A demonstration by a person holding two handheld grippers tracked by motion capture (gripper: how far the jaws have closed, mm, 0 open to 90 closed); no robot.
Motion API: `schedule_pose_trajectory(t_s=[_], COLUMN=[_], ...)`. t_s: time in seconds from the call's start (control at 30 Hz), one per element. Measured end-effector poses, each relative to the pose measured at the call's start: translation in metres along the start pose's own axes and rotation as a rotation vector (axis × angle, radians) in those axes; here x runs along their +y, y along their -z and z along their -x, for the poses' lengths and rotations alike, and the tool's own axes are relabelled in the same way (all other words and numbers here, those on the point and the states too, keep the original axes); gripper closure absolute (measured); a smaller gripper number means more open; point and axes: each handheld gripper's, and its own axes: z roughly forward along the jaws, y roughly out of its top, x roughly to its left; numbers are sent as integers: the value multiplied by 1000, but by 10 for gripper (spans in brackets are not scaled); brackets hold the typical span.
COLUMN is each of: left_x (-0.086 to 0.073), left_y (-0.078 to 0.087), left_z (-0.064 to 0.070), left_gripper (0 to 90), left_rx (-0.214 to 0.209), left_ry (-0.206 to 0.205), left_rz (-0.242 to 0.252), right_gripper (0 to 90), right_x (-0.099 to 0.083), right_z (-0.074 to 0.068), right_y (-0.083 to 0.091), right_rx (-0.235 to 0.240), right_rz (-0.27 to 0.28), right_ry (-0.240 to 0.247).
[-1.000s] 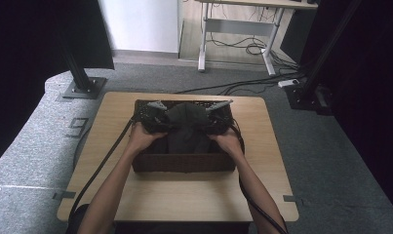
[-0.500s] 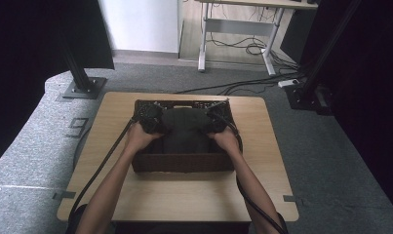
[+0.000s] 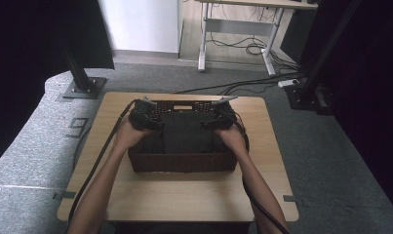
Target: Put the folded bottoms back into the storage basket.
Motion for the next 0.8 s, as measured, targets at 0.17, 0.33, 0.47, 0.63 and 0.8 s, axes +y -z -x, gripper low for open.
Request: schedule_pose_trajectory(t_s=[0.17,0.33,0.47,0.63,0.8], left_x=[-6,-10,-14,-21,-27], left_y=[10,18,24,33,42], left_z=[-1,-3,-2,1,3], left_gripper=[136,63,6,0,0], left_rx=[-15,-53,-50,-52,-57], left_ry=[9,22,2,-8,-15], left_rz=[40,64,65,88,123], right_gripper=[73,0,0,0,0], right_x=[-3,-6,-11,-16,-22], right_z=[0,-1,-2,-2,-2], right_y=[9,18,26,36,47], right_rx=[39,45,65,71,79], right_rz=[6,9,9,21,38], right_ry=[-19,7,8,31,47])
